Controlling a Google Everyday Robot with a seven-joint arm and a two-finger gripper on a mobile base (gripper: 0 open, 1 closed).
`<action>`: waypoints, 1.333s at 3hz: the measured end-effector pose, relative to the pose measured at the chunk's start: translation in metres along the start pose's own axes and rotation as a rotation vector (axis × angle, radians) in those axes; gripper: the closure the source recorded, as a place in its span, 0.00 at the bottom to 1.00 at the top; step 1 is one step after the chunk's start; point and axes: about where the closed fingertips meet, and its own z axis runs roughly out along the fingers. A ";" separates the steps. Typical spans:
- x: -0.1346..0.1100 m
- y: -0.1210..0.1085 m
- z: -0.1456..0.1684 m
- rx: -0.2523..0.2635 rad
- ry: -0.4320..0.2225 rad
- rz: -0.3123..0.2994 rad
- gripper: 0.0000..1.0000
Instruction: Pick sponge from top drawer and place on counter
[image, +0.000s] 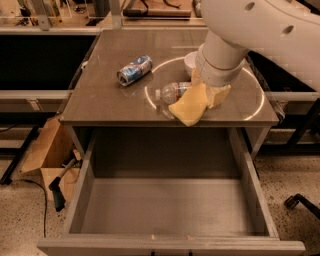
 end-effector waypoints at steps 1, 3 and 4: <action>0.012 -0.009 0.007 0.007 0.016 0.019 1.00; 0.026 -0.019 0.029 -0.002 0.030 0.055 1.00; 0.026 -0.026 0.035 -0.006 0.029 0.053 1.00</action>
Offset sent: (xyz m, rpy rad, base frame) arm 0.0417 -0.0203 -0.0191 0.0039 -0.0125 -0.0853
